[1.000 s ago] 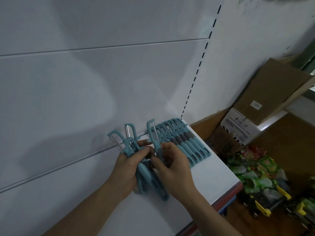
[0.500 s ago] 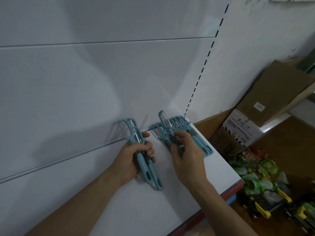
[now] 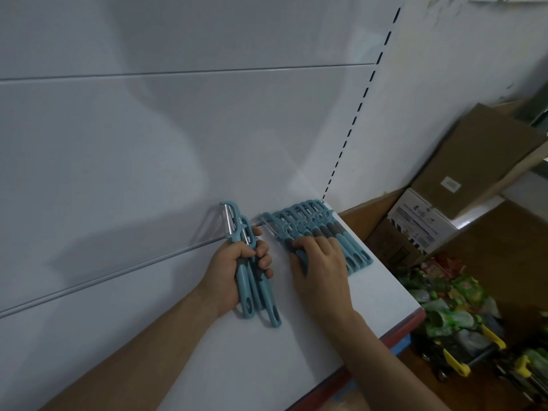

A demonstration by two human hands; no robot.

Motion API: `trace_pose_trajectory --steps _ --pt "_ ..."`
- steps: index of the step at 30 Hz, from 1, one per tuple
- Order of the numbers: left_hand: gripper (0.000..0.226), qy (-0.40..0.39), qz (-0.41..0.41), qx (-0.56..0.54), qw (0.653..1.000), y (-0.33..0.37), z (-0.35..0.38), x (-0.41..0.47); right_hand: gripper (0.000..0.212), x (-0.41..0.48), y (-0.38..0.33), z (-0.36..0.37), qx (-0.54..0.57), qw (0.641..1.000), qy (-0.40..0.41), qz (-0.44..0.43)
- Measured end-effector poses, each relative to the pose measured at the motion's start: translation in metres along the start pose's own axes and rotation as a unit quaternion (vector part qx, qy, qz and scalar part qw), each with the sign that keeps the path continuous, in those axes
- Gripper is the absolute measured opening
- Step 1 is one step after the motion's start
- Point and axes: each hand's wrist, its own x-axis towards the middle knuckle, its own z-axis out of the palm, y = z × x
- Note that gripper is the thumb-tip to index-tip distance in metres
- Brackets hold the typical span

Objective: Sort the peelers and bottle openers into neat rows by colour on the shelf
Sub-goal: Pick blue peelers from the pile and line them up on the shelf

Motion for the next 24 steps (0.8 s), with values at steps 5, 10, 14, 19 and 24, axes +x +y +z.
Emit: trace_pose_trajectory --steps 5,10,14,19,24 --pt "0.038 -0.006 0.004 0.003 1.000 -0.0009 -0.0012 0.0011 0.010 -0.0011 0.0027 0.0109 -0.018 1.000 -0.003 -0.008" --pt "0.036 -0.013 0.004 0.002 1.000 -0.0008 -0.0002 0.0008 0.014 -0.0046 0.0023 0.0105 -0.032 0.999 -0.021 -0.021" --pt "0.037 -0.013 0.003 0.000 1.000 -0.0001 0.0002 0.0000 0.015 -0.0061 0.0012 0.0071 -0.029 0.999 -0.018 -0.016" --pt "0.039 -0.013 -0.003 -0.005 1.000 0.0011 0.0009 -0.0001 0.016 -0.0064 0.0030 0.0085 -0.032 0.999 -0.011 -0.008" --pt "0.037 -0.013 0.003 -0.003 1.000 0.0004 0.0022 0.0007 0.016 -0.0059 0.0025 0.0123 -0.052 0.999 -0.011 -0.010"
